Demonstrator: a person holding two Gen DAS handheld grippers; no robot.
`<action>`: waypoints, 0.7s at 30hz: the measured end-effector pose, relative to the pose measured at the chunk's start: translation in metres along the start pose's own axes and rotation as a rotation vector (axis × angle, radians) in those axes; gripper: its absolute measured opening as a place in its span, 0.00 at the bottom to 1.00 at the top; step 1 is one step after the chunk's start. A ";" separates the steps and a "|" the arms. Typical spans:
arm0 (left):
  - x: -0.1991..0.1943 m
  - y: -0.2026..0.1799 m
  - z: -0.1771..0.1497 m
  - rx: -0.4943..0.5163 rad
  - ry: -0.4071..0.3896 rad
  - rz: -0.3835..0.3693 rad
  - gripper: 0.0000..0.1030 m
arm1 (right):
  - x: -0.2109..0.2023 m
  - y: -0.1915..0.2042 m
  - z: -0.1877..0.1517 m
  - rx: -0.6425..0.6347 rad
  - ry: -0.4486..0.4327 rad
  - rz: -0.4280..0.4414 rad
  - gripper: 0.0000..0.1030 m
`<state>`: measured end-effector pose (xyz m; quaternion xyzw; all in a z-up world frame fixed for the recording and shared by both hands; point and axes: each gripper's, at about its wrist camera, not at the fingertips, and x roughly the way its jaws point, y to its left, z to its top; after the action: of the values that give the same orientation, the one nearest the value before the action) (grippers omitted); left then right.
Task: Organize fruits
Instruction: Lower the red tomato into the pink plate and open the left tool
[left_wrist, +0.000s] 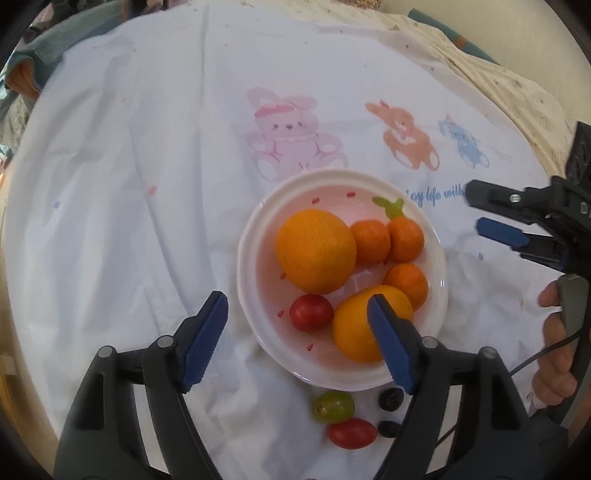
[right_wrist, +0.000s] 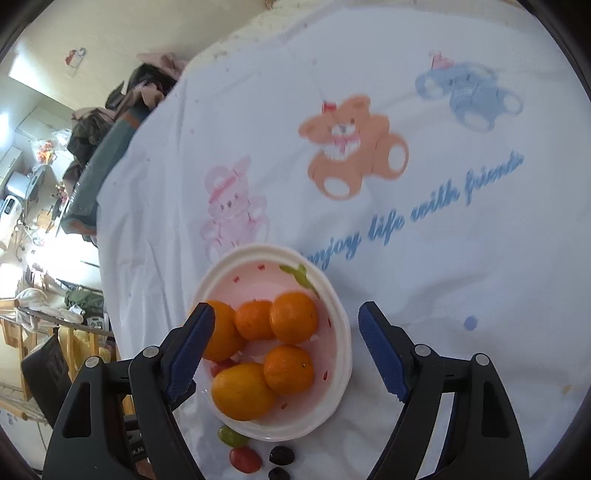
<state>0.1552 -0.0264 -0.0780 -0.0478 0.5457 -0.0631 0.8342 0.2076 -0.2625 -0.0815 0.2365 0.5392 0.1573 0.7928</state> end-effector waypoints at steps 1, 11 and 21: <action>-0.005 0.002 0.001 -0.010 -0.011 0.003 0.73 | -0.006 0.001 0.000 -0.001 -0.011 0.001 0.80; -0.046 0.012 -0.013 -0.091 -0.013 0.017 0.73 | -0.047 0.023 -0.028 -0.080 -0.050 -0.017 0.81; -0.081 0.001 -0.056 -0.070 0.007 0.028 0.73 | -0.076 0.036 -0.084 -0.146 -0.062 -0.057 0.81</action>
<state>0.0724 -0.0131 -0.0275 -0.0692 0.5510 -0.0327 0.8310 0.1017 -0.2533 -0.0285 0.1672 0.5081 0.1663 0.8284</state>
